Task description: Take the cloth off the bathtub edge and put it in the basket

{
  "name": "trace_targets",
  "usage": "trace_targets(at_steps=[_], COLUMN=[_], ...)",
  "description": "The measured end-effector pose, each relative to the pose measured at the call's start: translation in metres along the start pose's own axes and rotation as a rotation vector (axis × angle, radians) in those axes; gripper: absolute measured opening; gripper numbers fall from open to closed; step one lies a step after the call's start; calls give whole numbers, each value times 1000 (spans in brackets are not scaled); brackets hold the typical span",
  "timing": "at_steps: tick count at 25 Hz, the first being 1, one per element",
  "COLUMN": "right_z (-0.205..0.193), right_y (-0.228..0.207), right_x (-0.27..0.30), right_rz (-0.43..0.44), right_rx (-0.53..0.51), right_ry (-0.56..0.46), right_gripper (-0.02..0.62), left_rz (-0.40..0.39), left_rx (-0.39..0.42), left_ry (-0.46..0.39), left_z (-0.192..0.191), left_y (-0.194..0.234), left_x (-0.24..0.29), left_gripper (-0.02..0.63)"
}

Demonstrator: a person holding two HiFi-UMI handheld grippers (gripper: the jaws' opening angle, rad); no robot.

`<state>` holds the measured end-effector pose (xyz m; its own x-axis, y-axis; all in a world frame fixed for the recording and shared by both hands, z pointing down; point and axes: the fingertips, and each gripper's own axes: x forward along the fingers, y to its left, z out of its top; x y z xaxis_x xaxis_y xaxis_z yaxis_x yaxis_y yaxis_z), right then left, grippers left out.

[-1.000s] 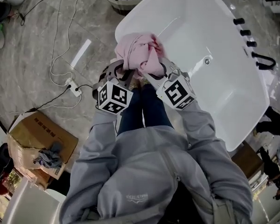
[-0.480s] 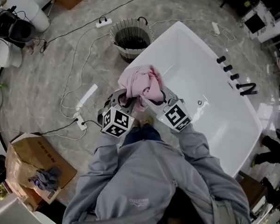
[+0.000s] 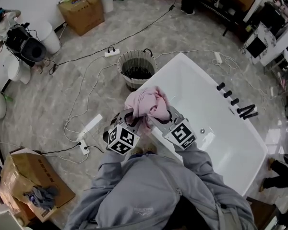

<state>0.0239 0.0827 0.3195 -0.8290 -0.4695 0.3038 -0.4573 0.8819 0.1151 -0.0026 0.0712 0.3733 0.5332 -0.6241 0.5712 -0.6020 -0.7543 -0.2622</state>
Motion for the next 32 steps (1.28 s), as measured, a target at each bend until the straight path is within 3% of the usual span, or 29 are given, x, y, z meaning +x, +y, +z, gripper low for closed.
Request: trace_targets(at_steps=[8,19,32], right_z=[22,49,95], right_y=[-14,-19,-28], right_x=[-13,1,86], right_rz=[16,90,184], right_rx=[-49,-100,-173], right_ry=[-56,-140,-208], right_gripper=[80,80,80], left_rz=[63,186,309], left_rx=[-17,-59,-82], left_ry=[-28,-32,-39], left_z=[27,34,10], left_y=[6,31,122], left_x=[-8,-24,-48], left_gripper=[97,95,95])
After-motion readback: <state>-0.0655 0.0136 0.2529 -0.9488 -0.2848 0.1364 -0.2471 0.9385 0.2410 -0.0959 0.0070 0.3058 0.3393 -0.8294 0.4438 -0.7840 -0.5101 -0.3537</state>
